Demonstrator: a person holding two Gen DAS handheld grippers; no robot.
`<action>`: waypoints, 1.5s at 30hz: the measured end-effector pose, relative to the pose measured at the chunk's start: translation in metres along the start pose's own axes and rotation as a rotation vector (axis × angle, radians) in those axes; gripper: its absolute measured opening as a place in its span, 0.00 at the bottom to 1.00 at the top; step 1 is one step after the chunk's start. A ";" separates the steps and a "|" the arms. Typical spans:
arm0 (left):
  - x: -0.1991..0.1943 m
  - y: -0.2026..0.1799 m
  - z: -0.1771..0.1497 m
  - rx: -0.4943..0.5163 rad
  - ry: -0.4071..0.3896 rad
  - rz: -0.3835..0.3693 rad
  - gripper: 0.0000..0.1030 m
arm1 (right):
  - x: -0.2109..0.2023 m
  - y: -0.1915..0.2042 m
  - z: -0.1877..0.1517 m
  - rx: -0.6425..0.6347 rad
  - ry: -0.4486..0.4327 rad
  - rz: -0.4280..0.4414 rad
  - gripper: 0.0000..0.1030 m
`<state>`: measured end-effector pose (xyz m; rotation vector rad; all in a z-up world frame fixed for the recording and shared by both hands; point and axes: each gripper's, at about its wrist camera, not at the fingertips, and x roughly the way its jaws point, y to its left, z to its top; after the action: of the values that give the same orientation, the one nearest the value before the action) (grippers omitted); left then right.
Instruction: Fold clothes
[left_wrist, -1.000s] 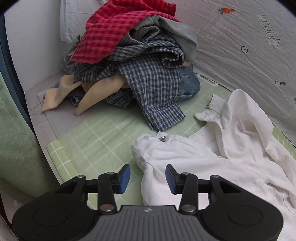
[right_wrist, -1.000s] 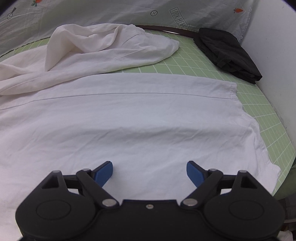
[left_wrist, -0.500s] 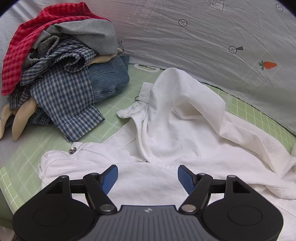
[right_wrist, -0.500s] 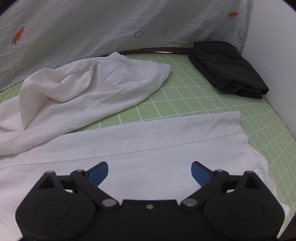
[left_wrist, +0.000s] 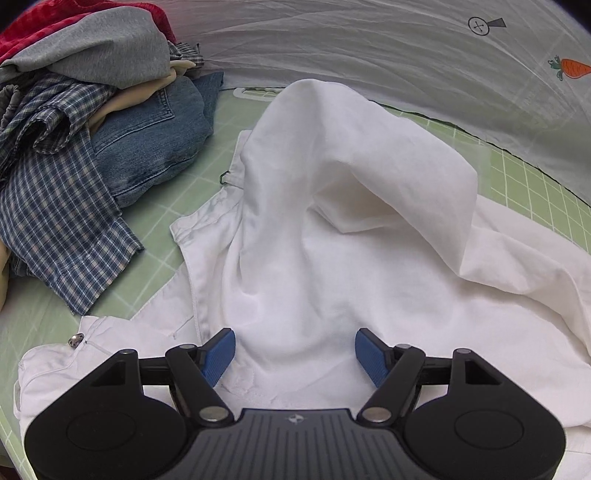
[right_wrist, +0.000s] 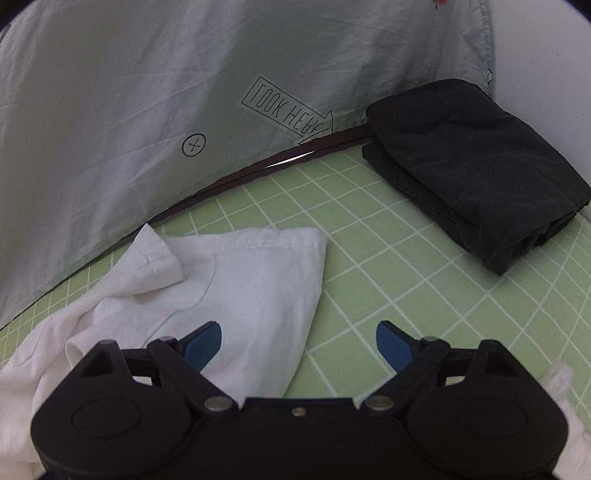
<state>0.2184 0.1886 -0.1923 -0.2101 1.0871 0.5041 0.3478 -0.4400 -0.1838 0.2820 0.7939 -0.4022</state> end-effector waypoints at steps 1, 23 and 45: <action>0.002 -0.001 0.000 0.006 0.004 0.008 0.73 | 0.009 0.003 0.005 -0.015 -0.004 -0.005 0.84; 0.011 -0.006 0.000 -0.049 0.023 0.045 0.78 | -0.022 0.004 -0.016 -0.283 -0.068 -0.139 0.06; 0.015 0.002 0.002 -0.091 0.039 -0.056 0.84 | -0.072 0.026 -0.042 -0.150 -0.029 -0.019 0.45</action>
<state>0.2245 0.1952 -0.2050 -0.3309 1.0938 0.5016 0.2874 -0.3825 -0.1567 0.1283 0.7944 -0.3613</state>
